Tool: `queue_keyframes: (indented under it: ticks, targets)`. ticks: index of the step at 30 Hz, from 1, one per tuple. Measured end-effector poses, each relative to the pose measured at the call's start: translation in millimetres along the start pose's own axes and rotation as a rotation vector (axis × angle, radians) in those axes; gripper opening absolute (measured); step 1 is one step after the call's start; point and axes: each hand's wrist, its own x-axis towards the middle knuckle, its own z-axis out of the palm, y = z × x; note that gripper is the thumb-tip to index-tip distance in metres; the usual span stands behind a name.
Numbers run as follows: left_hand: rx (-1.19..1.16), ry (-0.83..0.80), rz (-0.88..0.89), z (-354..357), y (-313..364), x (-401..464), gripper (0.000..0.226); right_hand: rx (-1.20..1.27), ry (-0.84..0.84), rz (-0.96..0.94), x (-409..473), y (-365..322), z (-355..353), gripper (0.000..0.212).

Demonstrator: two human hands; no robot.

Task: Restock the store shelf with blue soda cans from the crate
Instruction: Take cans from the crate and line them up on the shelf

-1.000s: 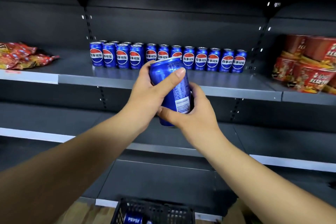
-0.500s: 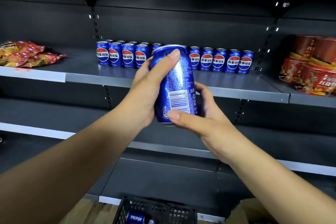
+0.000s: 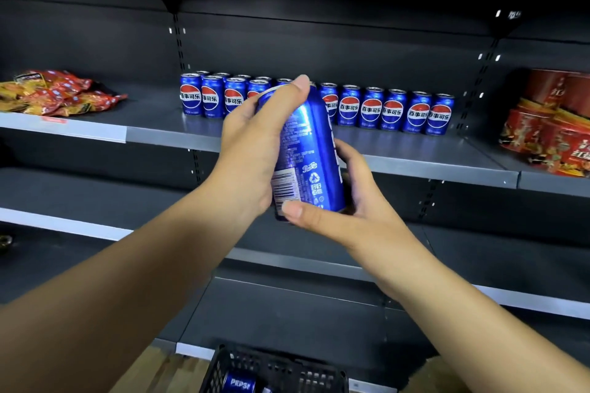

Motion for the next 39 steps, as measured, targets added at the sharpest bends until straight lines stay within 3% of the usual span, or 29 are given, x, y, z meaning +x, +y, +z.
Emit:
queue_keyframes:
  ticks: [3, 5, 8, 12, 15, 18, 22, 27, 29, 31, 34, 39]
  targets:
    - [-0.023, -0.044, -0.03, -5.1, 3.0, -0.5, 0.051, 0.11, -0.097, 0.093, 1.9, 4.3, -0.2, 0.077]
    - [0.002, -0.101, -0.063, -8.5, 2.5, -0.1, 0.044, 0.142, -0.107, 0.115, 2.1, 7.3, 2.8, 0.064]
    - [0.035, -0.111, -0.095, -9.8, 1.2, -1.3, 0.031, 0.118, -0.015, 0.112, 2.1, 8.6, 10.7, 0.055]
    - [0.124, -0.059, -0.01, -6.1, 2.2, -1.4, 0.03, -0.2, 0.176, 0.064, 6.8, 9.1, 14.6, 0.058]
    - [0.146, -0.061, -0.003, -2.8, 3.1, -0.8, 0.027, -0.219, 0.19, 0.043, 6.9, 7.5, 14.6, 0.058]
    - [0.101, -0.062, -0.035, -0.4, 6.9, 1.3, 0.025, -0.166, 0.134, 0.042, 4.3, 6.2, 13.2, 0.06]
    - [0.071, -0.114, -0.142, -4.2, 11.3, 5.6, 0.043, 0.014, -0.013, 0.096, 6.1, 2.5, 4.3, 0.069]
    - [0.044, -0.237, -0.277, -10.2, 12.9, 6.0, 0.034, 0.305, -0.214, 0.251, 11.2, 10.1, -0.6, 0.092]
    - [0.058, -0.277, -0.313, -13.1, 10.6, 7.0, 0.039, 0.333, -0.242, 0.265, 11.1, 11.4, -0.3, 0.085]
    - [0.116, -0.26, -0.315, -9.5, 11.1, 11.7, 0.039, 0.309, -0.202, 0.265, 11.1, 11.2, 2.0, 0.07]
    - [0.196, -0.159, -0.299, -7.1, 12.0, 19.3, 0.027, 0.285, -0.128, 0.273, 11.8, 12.9, 7.0, 0.062]
    - [0.136, -0.151, -0.303, -22.4, -5.3, 18.6, 0.032, 0.197, -0.001, 0.294, 12.4, 15.8, 15.9, 0.066]
